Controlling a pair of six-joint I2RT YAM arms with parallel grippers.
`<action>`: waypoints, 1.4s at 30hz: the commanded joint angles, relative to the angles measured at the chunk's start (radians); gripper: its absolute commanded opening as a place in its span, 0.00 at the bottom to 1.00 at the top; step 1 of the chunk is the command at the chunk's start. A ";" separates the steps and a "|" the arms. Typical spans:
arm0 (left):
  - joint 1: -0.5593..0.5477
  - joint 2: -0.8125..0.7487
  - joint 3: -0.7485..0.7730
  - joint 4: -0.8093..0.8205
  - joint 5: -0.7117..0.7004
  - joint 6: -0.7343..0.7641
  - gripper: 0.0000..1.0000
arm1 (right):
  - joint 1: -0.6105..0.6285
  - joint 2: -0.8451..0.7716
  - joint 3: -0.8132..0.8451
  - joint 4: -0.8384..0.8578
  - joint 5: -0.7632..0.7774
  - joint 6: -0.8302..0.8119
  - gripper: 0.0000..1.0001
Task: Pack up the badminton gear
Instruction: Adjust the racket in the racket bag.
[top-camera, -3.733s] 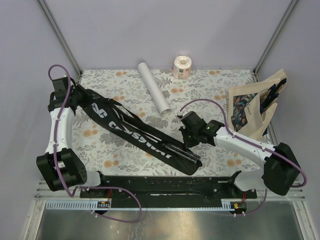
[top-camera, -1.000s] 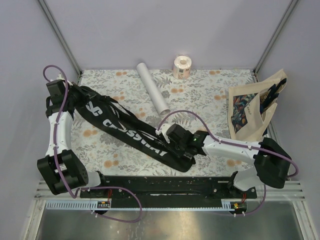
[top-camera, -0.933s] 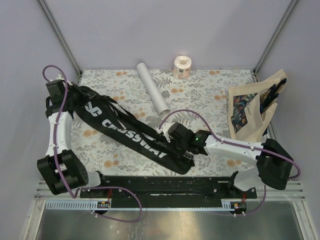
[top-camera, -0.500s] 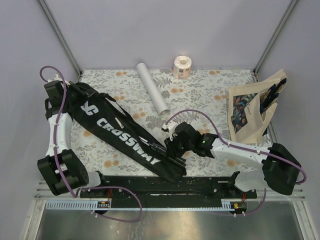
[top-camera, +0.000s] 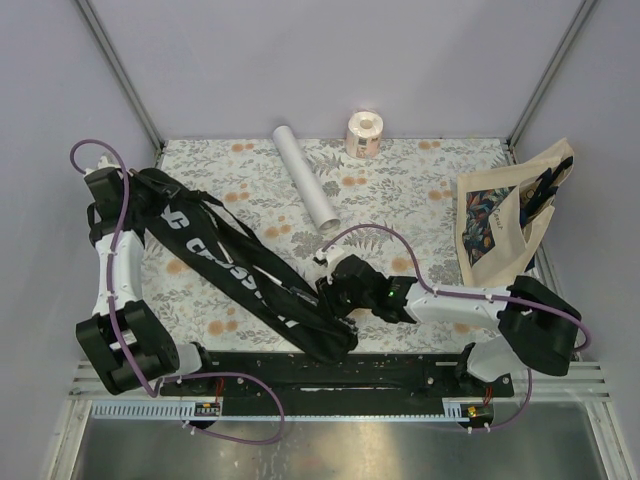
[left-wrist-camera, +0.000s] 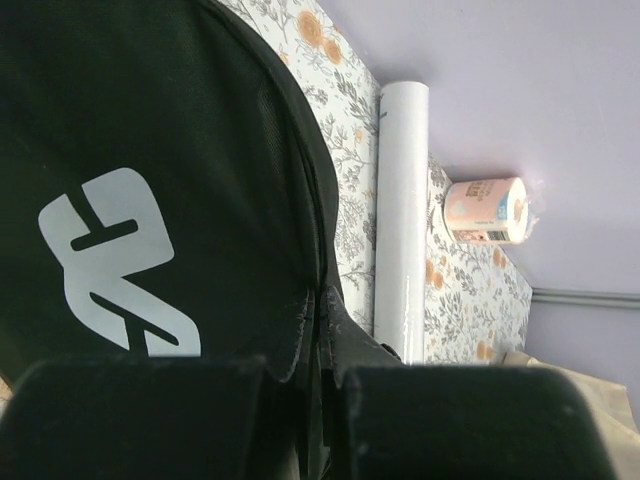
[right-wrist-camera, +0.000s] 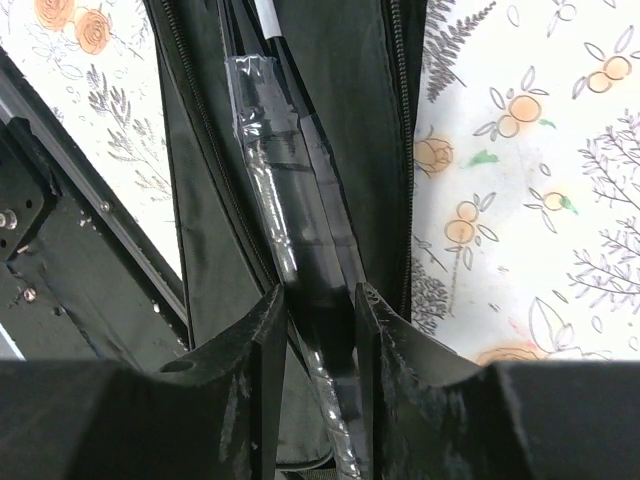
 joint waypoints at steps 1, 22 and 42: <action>-0.006 -0.028 0.010 -0.048 0.085 0.011 0.00 | 0.026 0.055 0.070 0.072 0.131 0.115 0.17; 0.012 -0.034 0.005 0.018 0.171 0.019 0.00 | -0.183 0.034 0.221 -0.094 -0.174 -0.118 0.66; 0.021 -0.037 -0.020 0.034 0.157 -0.022 0.00 | -0.127 0.304 0.141 0.077 -0.312 0.001 0.47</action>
